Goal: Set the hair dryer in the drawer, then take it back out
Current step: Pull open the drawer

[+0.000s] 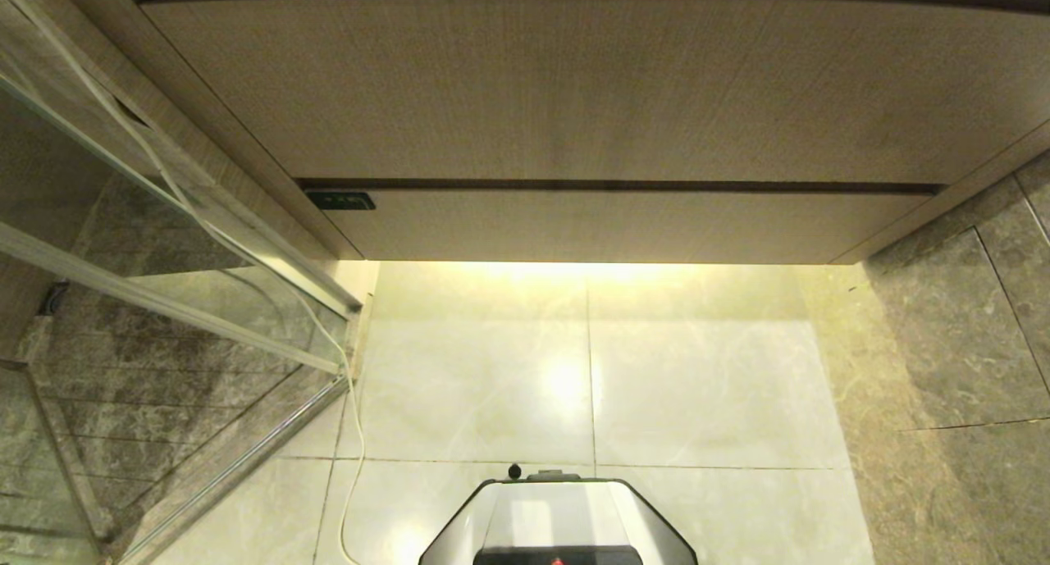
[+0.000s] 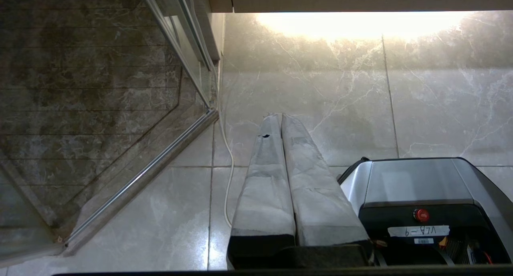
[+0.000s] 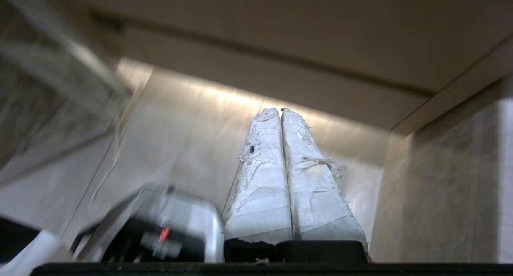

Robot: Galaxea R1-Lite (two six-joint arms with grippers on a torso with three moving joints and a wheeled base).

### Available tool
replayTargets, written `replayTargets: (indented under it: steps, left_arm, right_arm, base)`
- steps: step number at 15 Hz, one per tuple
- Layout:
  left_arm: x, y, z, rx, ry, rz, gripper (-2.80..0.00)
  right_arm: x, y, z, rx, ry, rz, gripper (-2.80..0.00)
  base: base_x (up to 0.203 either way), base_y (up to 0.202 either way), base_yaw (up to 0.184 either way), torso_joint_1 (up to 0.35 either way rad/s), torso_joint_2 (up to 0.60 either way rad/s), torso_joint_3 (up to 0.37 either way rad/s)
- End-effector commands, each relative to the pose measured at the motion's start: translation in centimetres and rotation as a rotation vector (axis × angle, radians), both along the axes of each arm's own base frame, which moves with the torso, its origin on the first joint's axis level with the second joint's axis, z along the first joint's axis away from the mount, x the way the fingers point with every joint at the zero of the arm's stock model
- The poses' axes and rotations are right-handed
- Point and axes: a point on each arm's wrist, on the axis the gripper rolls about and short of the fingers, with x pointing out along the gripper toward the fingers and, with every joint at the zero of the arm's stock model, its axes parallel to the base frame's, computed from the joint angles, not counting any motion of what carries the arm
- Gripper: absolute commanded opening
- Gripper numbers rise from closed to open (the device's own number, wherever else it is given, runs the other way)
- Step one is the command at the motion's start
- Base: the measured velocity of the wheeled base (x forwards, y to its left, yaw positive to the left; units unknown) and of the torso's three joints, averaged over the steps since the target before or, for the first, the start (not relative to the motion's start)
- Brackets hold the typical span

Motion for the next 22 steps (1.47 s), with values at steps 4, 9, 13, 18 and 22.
replayTargets:
  steps: [4, 9, 13, 18, 22]
  left_arm:
    - [0.0, 0.0, 0.0, 0.000, 0.002, 0.000, -2.80]
    - [0.0, 0.0, 0.0, 0.000, 0.001, 0.000, -2.80]
    - [0.0, 0.0, 0.0, 0.000, 0.001, 0.000, -2.80]
    - [0.0, 0.0, 0.0, 0.000, 0.002, 0.000, -2.80]
    - [0.0, 0.0, 0.0, 0.000, 0.000, 0.000, -2.80]
  right_arm:
    - [18.7, 4.5, 3.9, -0.115, 0.602, 0.254, -2.80]
    - [25.4, 7.7, -1.6, -0.175, 0.780, 0.482, 0.00]
    - [28.5, 8.5, -7.1, -0.515, 0.609, 0.591, 0.00]
    - [33.7, 9.3, -11.3, -0.775, 0.374, 0.441, 0.00]
    - [38.6, 9.8, -14.3, -0.965, 0.249, 0.111, 0.00]
  base:
    - [0.000, 0.000, 0.000, 0.000, 0.00, 0.000]
    - [0.000, 0.000, 0.000, 0.000, 0.00, 0.000]
    - [0.000, 0.000, 0.000, 0.000, 0.00, 0.000]
    - [0.000, 0.000, 0.000, 0.000, 0.00, 0.000]
    - [0.000, 0.000, 0.000, 0.000, 0.00, 0.000]
